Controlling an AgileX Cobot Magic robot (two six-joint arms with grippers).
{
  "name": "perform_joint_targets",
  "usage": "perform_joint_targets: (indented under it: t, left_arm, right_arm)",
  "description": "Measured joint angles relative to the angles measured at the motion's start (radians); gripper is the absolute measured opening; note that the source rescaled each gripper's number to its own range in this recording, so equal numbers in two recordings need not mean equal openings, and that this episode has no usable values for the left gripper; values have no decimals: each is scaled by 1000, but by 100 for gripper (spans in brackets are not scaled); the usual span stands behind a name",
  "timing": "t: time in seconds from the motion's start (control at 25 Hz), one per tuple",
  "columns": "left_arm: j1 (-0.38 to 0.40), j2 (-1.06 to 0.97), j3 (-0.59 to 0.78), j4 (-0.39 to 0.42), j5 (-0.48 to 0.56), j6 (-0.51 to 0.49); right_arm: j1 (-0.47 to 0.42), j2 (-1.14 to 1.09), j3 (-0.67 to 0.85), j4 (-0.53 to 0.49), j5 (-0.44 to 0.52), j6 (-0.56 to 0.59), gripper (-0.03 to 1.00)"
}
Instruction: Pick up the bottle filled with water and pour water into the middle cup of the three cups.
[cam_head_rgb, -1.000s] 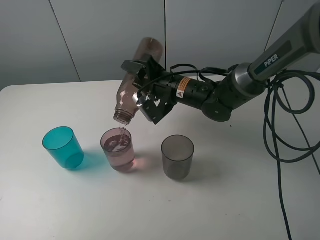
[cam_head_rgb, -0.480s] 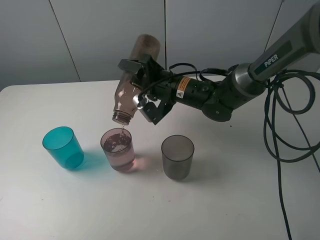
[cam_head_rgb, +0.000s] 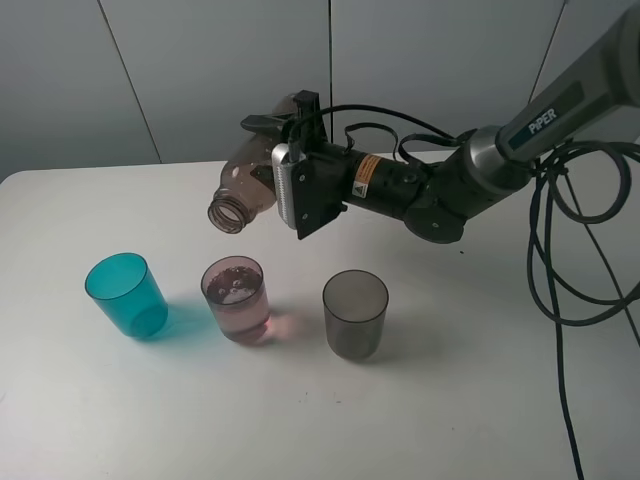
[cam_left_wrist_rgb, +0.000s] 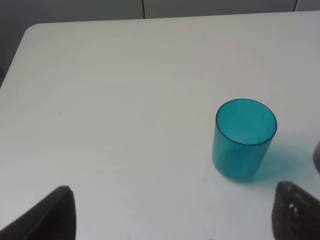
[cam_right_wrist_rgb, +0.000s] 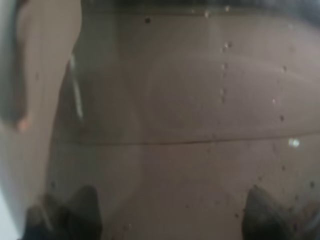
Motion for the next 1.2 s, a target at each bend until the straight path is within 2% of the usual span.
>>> perform_joint_targets:
  t: [0.28,0.44,0.52,0.8,0.96,1.2]
  left_arm:
    - [0,0,0,0,0,0]
    - [0,0,0,0,0,0]
    - [0,0,0,0,0,0]
    - [0,0,0,0,0,0]
    - [0,0,0,0,0,0]
    - [0,0,0,0,0,0]
  right_arm:
    - [-5,-69,0,-4,213,640,0]
    - [-60,-133,23,-22,226,1016,0]
    - [-100,-167,53,-22,226,1127,0]
    - [-250,-214,224,-26,113,1303,0]
    - [-333,-218,294,-42,95,1328,0]
    - [-457,-216,307,-39,91,1334,0]
